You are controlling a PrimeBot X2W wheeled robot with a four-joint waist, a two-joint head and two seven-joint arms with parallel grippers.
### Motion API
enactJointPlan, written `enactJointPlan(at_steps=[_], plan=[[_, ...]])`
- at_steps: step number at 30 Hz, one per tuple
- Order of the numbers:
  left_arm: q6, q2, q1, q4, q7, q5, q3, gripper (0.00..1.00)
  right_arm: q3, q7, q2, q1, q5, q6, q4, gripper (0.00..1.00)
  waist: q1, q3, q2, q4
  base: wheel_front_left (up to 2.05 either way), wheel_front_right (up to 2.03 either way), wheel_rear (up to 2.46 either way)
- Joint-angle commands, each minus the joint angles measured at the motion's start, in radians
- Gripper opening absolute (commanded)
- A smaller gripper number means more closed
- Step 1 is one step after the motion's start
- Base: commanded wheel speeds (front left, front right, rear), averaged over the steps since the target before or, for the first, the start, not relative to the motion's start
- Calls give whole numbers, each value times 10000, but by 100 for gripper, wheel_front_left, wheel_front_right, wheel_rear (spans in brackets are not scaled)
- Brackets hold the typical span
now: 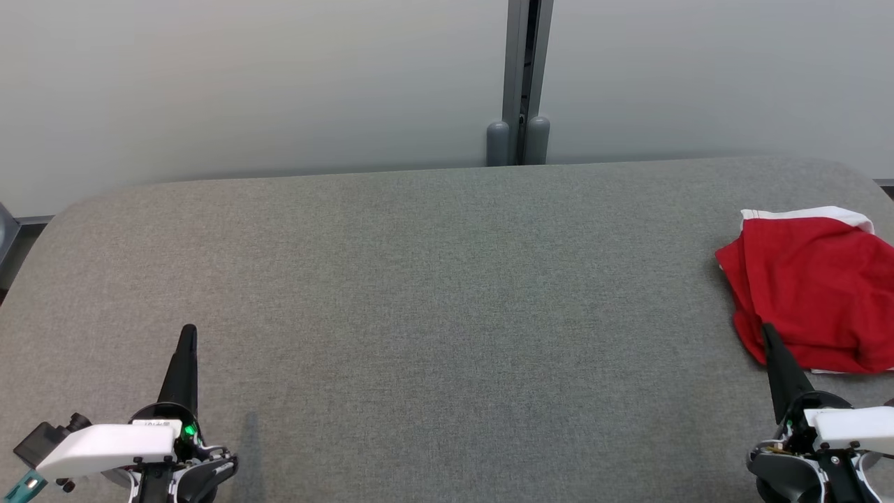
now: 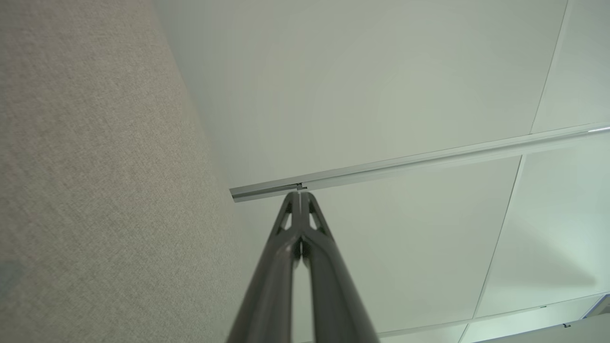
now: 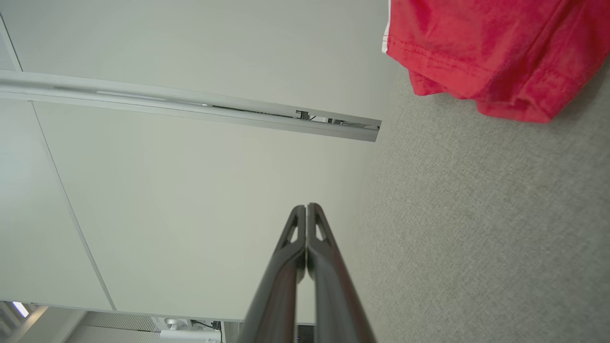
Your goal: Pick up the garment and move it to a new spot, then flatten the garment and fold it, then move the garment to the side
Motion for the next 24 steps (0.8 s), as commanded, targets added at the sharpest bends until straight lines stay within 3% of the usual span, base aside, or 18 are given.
enactJointPlan(at_steps=[1,24], plan=[[-57,55,-194,-66,31,-136,64,0,-69,97,-21,-146,146,4,-86,0,0,0,0,1,0,0,0],[-140,64,-251,-77,338,-1142,158,0,-205,373,9,-141,1139,4,-137,0,0,-3,0,13,0,0,0]])
